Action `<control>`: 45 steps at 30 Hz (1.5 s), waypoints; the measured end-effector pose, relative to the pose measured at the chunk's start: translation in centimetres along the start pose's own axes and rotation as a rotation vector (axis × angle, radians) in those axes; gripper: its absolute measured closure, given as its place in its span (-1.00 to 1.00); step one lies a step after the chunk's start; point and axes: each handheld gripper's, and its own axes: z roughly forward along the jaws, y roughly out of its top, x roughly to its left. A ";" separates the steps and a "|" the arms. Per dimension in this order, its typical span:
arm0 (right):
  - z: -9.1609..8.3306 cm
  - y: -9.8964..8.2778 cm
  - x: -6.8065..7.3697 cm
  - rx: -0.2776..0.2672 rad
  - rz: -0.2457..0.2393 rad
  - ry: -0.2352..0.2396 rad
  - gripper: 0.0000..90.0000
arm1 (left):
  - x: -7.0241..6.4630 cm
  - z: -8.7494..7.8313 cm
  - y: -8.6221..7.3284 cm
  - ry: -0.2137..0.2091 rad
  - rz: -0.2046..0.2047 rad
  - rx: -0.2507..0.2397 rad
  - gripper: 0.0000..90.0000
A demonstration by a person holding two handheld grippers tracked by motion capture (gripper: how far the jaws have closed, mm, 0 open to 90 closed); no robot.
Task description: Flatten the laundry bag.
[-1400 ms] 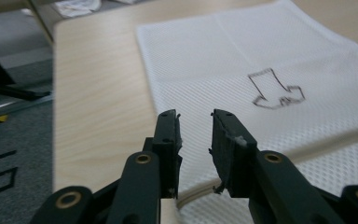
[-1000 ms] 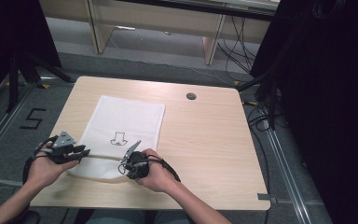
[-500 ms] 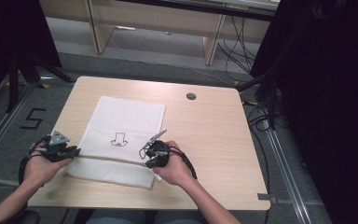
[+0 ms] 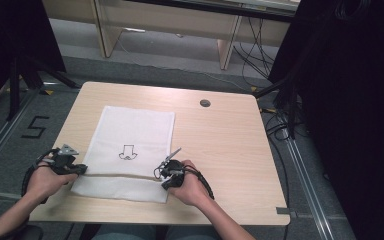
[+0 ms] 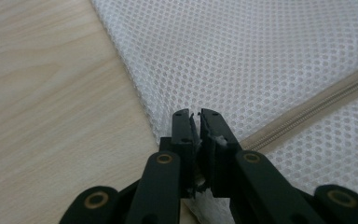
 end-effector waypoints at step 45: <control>-5.0 -7.2 -2.6 -0.146 0.199 -0.054 0.72 | -7.5 1.0 3.0 -0.227 0.234 -0.197 -0.09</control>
